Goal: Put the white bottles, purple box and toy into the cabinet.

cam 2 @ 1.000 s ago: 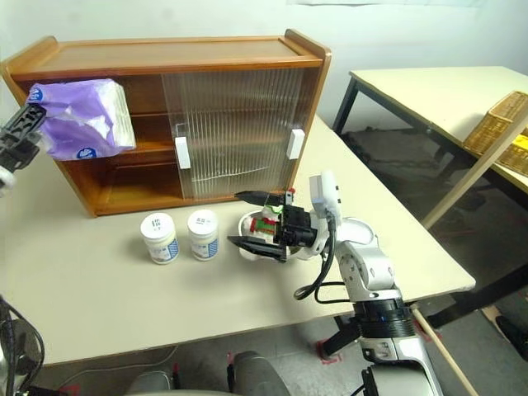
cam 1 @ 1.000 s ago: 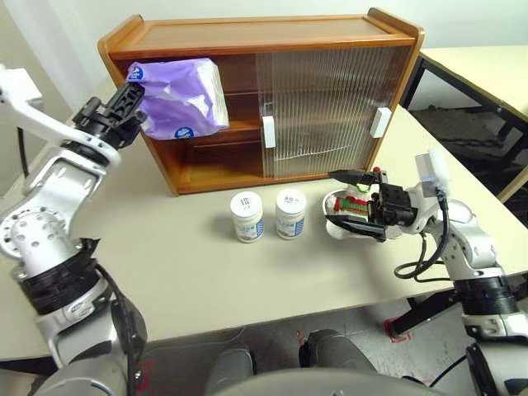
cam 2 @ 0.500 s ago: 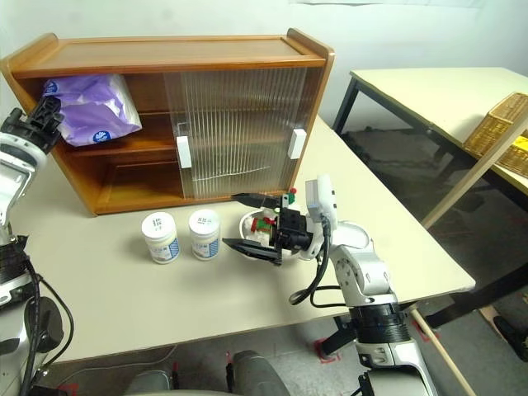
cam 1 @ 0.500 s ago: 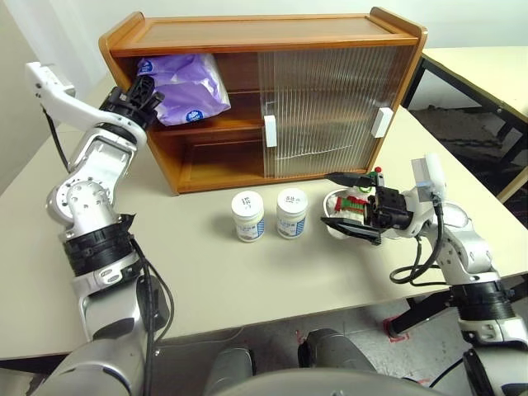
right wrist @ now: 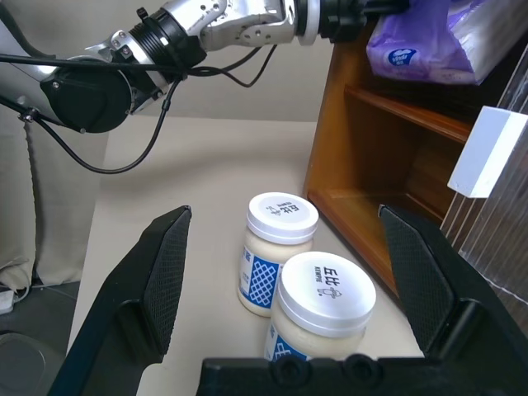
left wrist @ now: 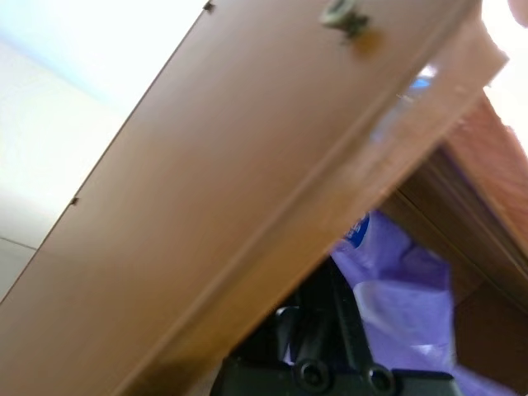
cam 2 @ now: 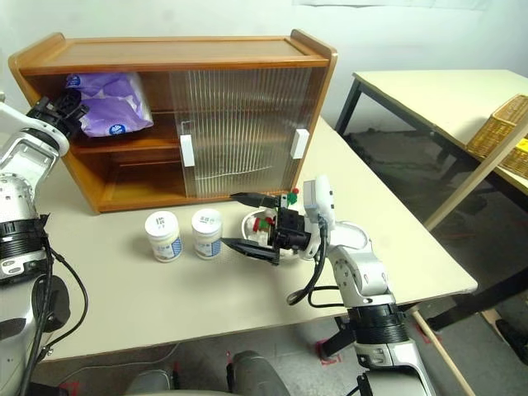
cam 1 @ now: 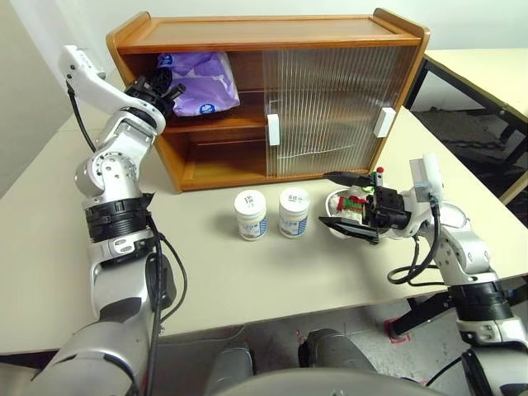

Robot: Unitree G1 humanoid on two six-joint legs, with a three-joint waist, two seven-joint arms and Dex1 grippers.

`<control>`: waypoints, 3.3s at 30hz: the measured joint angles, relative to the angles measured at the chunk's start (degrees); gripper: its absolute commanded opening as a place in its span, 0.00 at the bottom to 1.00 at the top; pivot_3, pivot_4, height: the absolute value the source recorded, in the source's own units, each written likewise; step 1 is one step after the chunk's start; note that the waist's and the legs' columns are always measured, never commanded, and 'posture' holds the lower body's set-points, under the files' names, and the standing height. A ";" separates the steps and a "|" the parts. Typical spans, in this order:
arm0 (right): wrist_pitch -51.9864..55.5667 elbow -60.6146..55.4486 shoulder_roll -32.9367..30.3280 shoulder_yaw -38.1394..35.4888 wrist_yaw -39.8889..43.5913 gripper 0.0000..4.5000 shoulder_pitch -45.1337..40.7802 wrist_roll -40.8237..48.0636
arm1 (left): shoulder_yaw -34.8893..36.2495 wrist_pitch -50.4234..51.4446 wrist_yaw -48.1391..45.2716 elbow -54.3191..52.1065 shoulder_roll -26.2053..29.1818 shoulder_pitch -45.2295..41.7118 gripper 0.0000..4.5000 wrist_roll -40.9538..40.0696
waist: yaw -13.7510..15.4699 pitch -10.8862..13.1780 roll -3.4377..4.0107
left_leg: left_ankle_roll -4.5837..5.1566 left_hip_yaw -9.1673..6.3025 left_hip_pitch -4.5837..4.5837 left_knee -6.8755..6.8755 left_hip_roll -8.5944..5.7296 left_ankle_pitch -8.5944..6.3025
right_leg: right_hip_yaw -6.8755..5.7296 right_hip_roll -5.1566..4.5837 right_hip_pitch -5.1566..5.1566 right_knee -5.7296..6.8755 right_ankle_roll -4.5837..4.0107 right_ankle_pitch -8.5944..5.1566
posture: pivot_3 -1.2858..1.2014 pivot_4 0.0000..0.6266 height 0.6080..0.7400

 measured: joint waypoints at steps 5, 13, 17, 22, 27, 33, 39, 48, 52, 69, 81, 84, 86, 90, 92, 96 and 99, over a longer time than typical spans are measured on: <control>-0.16 0.00 0.18 0.01 -0.03 1.00 0.00 -0.02 | -0.43 -0.07 -1.67 -0.07 -0.40 -0.78 0.61 0.14 | -0.14 0.02 0.02 | 0.05 -0.14 -0.04 0.00 -0.19 0.06 | 0.09 -0.07 0.07 0.00 0.01 -0.01 | 0.44 0.00 1.00; -0.39 0.08 0.27 0.05 -0.02 1.00 -0.02 -0.12 | -0.70 0.36 -3.82 -4.26 -0.34 0.52 0.99 0.00 | -1.15 0.05 0.06 | 0.05 -0.15 -0.20 -0.04 -0.19 0.05 | 0.06 -0.04 -0.04 -0.04 0.19 -0.12 | 0.44 0.00 1.00; -0.74 0.16 0.24 0.08 0.11 1.00 -0.06 -0.23 | -2.15 3.15 -5.12 -11.20 0.69 5.05 0.99 -0.32 | -1.28 0.05 0.06 | 0.09 -0.11 -0.40 -0.04 -0.22 0.03 | 0.05 -0.05 -0.15 -0.14 0.29 -0.30 | 0.44 0.00 1.00; -1.01 0.52 0.06 0.08 0.37 1.00 -0.23 -0.40 | -2.23 4.92 -8.61 -19.08 3.17 11.97 0.99 -1.56 | -1.27 0.04 0.06 | 0.16 -0.11 -0.72 -0.01 -0.22 -0.04 | 0.06 -0.10 -0.40 -0.17 -0.16 -0.15 | 0.44 0.00 1.00; -1.17 0.84 -0.06 0.09 0.73 1.00 -0.38 -0.45 | -1.22 8.05 -10.75 -23.51 6.12 17.58 0.99 -3.50 | -1.17 0.04 0.06 | 0.16 -0.15 -0.79 -0.02 -0.19 -0.07 | 0.03 -0.11 -0.45 -0.17 -0.21 -0.17 | 0.44 0.00 1.00; -1.22 1.35 -0.25 0.09 1.59 1.00 -0.86 -0.48 | 1.15 9.68 -17.16 -30.07 10.14 23.77 0.78 -8.70 | -1.07 0.03 0.08 | 0.17 -0.21 -0.70 -0.02 -0.15 -0.08 | 0.03 -0.17 -0.42 -0.16 -0.33 -0.09 | 0.45 0.00 1.00; -1.22 1.60 -0.47 0.05 1.78 1.00 -1.05 -0.49 | -1.30 9.70 -22.15 -32.52 11.44 28.37 0.33 -8.87 | -0.63 0.03 0.08 | 0.18 -0.52 -0.67 -0.04 -0.05 -0.13 | 0.03 -0.24 -0.42 -0.15 -0.40 0.04 | 0.44 0.00 1.00; -1.30 1.56 -0.32 0.09 1.48 1.00 -1.01 -0.78 | -8.37 2.10 -21.89 -27.41 9.65 26.51 0.01 3.25 | -0.64 0.03 0.08 | 0.13 -0.68 -0.62 -0.04 0.04 -0.10 | 0.06 -0.26 -0.44 -0.15 -0.43 0.13 | 0.44 0.00 1.00; -1.40 1.50 -0.31 0.09 1.09 1.00 -0.50 -0.89 | -10.21 -1.61 -20.50 -23.94 9.13 24.77 0.01 9.02 | -0.89 0.03 0.09 | 0.14 -0.64 -0.69 -0.04 0.04 -0.10 | 0.07 -0.23 -0.48 -0.15 -0.45 0.15 | 0.43 0.00 1.00; -2.12 0.64 -0.07 0.05 -1.02 1.00 1.84 -1.24 | -10.52 -14.57 -20.70 -2.06 3.80 11.03 0.01 17.57 | -1.43 0.03 0.09 | 0.29 -0.57 -0.85 0.10 -0.15 -0.06 | -0.03 -0.23 -0.42 -0.17 0.08 0.10 | 0.42 0.00 1.00; -2.11 0.28 -0.26 0.06 -1.10 1.00 1.88 -1.23 | -10.97 -14.70 -21.99 0.94 2.63 9.59 0.01 18.69 | -1.48 0.04 0.12 | 0.50 -1.44 -0.98 0.35 -0.65 0.24 | 0.17 -0.24 -0.15 -0.17 0.37 0.01 | 0.42 0.00 1.00; -2.11 0.27 -0.35 0.06 -1.10 1.00 1.88 -1.22 | -11.64 -13.47 -21.79 -0.87 3.15 10.27 0.01 19.84 | -1.46 0.04 0.12 | 0.50 -1.53 -1.07 0.33 -0.74 0.23 | 0.17 -0.25 -0.18 -0.18 0.46 -0.05 | 0.42 0.00 1.00; -2.11 0.27 -0.35 0.06 -1.10 1.00 1.87 -1.22 | -12.92 -12.52 -21.23 -2.32 3.92 11.10 0.01 21.50 | -1.46 0.04 0.12 | 0.50 -1.54 -1.09 0.29 -0.79 0.21 | 0.17 -0.26 -0.19 -0.19 0.54 -0.10 | 0.42 0.00 1.00; -2.11 0.28 -0.34 0.06 -1.08 1.00 1.86 -1.22 | -14.24 -11.19 -19.87 -4.31 3.93 11.60 0.01 23.80 | -1.34 0.04 0.12 | 0.56 -1.53 -1.28 0.28 -0.87 0.17 | 0.15 -0.30 -0.26 -0.35 0.59 -0.13 | 0.43 0.00 1.00; -2.11 0.28 -0.34 0.06 -1.07 1.00 1.86 -1.22 | -15.40 -11.11 -19.27 -4.88 3.91 11.61 0.01 25.44 | -1.17 0.04 0.12 | 0.59 -1.57 -1.39 0.28 -0.87 0.15 | 0.10 -0.31 -0.27 -0.54 0.50 -0.08 | 0.43 0.00 1.00; -2.11 0.28 -0.34 0.06 -1.04 1.00 1.77 -1.22 | -17.59 -11.05 -18.27 -5.61 3.38 11.63 0.01 28.88 | -0.64 0.04 0.12 | 0.75 -1.69 -1.49 0.28 -0.94 0.06 | 0.09 -0.41 -0.23 -0.81 0.06 0.20 | 0.42 0.00 1.00; -2.11 0.31 -0.35 0.06 -1.04 1.00 1.66 -1.22 | -18.65 -11.06 -17.93 -5.75 2.94 11.62 0.01 30.68 | -0.25 0.03 0.12 | 0.86 -1.71 -1.57 0.29 -1.03 0.00 | 0.08 -0.58 -0.25 -0.86 0.14 0.16 | 0.42 0.00 1.00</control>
